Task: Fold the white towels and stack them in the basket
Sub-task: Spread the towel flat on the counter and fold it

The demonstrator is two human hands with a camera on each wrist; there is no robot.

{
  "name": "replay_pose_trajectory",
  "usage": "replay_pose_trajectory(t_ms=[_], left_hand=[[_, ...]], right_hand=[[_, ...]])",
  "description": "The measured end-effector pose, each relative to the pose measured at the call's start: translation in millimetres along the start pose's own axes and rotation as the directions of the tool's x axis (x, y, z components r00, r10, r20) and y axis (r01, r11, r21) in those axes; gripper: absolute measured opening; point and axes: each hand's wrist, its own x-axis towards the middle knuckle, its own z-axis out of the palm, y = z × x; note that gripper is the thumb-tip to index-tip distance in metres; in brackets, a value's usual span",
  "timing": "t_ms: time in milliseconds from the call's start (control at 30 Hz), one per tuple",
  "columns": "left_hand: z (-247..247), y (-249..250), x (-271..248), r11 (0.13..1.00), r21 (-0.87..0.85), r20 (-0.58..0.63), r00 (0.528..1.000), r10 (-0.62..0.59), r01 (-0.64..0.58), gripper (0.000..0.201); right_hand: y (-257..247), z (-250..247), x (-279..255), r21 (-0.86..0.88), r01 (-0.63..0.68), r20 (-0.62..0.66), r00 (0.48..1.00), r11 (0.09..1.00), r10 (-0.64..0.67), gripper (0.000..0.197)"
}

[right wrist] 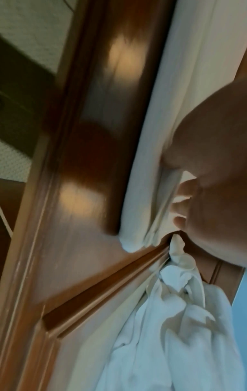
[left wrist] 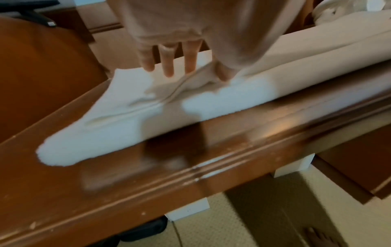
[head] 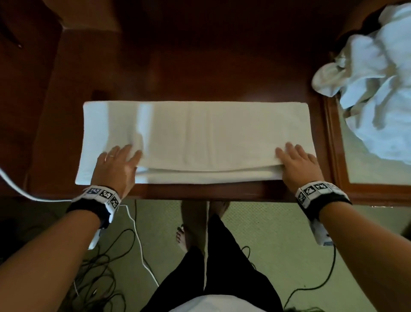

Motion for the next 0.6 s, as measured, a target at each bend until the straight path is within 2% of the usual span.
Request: replay_pose_trajectory(t_ms=[100, 233, 367, 433, 500, 600], left_hand=[[5.1, -7.5, -14.6, 0.991, -0.128, -0.103, 0.995, 0.011, -0.024, 0.059], [25.8, -11.2, -34.3, 0.985, -0.148, -0.011, 0.996, 0.091, -0.092, 0.067], [28.2, -13.1, -35.5, 0.986, -0.145, -0.071, 0.994, 0.078, -0.087, 0.074], [30.9, -14.2, -43.9, 0.984, -0.113, -0.068, 0.989, 0.131, -0.138, 0.075], [30.4, -13.9, -47.2, 0.984, -0.085, -0.019, 0.987, 0.157, -0.158, 0.067], [21.9, -13.6, -40.2, 0.990, -0.087, 0.011, 0.994, 0.111, -0.110, 0.065]], right_hand=[[16.9, 4.7, -10.3, 0.113, -0.016, -0.088, 0.996, 0.993, 0.027, 0.051], [22.8, 21.2, -28.2, 0.051, 0.005, 0.074, 0.997, 0.999, -0.009, 0.069], [28.5, 28.0, -34.9, 0.137, -0.026, -0.051, 0.998, 0.990, 0.033, 0.071], [36.3, 35.1, -45.5, 0.113, -0.014, -0.017, 1.000, 0.994, 0.016, 0.078], [34.2, 33.5, -51.6, 0.075, -0.008, 0.047, 0.999, 0.997, 0.005, 0.077], [12.6, 22.7, -41.4, 0.025, 0.007, -0.003, 1.000, 1.000, -0.007, 0.066]])
